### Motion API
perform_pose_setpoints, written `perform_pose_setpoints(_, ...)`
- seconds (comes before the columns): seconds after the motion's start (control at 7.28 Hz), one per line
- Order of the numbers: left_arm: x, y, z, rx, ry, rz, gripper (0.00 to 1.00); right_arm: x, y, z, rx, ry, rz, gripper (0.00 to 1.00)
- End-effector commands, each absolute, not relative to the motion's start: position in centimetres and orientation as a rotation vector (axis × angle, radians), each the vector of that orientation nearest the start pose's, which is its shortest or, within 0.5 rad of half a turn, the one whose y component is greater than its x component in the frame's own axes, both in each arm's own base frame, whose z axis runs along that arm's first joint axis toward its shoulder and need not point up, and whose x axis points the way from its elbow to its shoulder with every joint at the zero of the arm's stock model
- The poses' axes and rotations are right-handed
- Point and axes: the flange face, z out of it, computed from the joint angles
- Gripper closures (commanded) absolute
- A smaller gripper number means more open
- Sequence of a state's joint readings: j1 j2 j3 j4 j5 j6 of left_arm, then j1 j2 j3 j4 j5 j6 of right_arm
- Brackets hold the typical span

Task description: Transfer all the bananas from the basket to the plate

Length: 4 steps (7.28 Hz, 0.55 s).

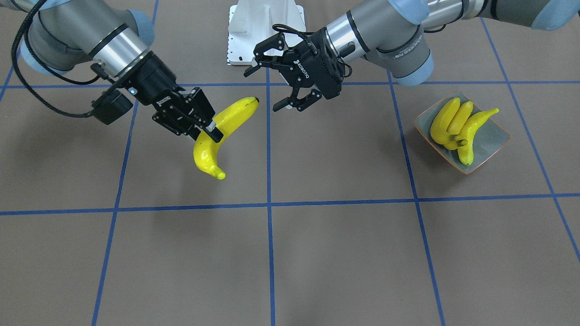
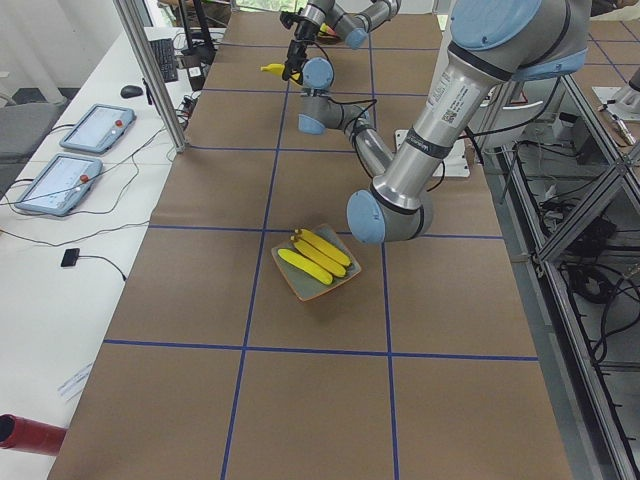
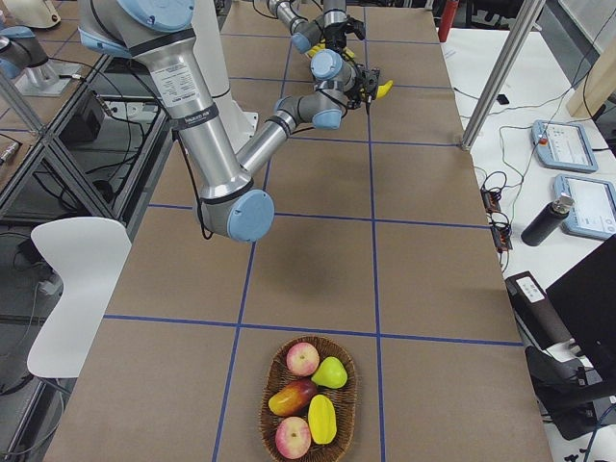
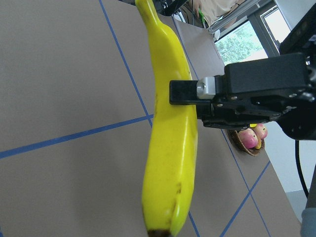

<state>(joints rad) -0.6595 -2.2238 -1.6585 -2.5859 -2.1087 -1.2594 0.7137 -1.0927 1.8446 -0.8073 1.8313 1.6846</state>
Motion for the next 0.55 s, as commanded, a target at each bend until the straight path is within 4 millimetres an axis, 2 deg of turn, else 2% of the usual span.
perform_pose_setpoints(0.0,43.6,-43.87,12.28,0.443,1.676,0.218,0.0,-37.95,-44.16,16.29,0.255,-1.551,0.454,1.0)
perform_pose_setpoints(0.14,43.6,-43.87,12.28,0.444,1.676,0.219,0.01,-38.28,-43.77,16.17,0.256,-1.554,0.453,1.0)
perform_pose_setpoints(0.27,43.61,-43.87,12.2,0.445,1.676,0.222,0.21,-38.37,-43.63,16.12,0.258,-1.558,0.449,1.0)
perform_pose_setpoints(0.41,43.55,-43.82,12.13,0.446,1.678,0.223,0.6,-38.36,-43.62,16.11,0.261,-1.559,0.446,1.0)
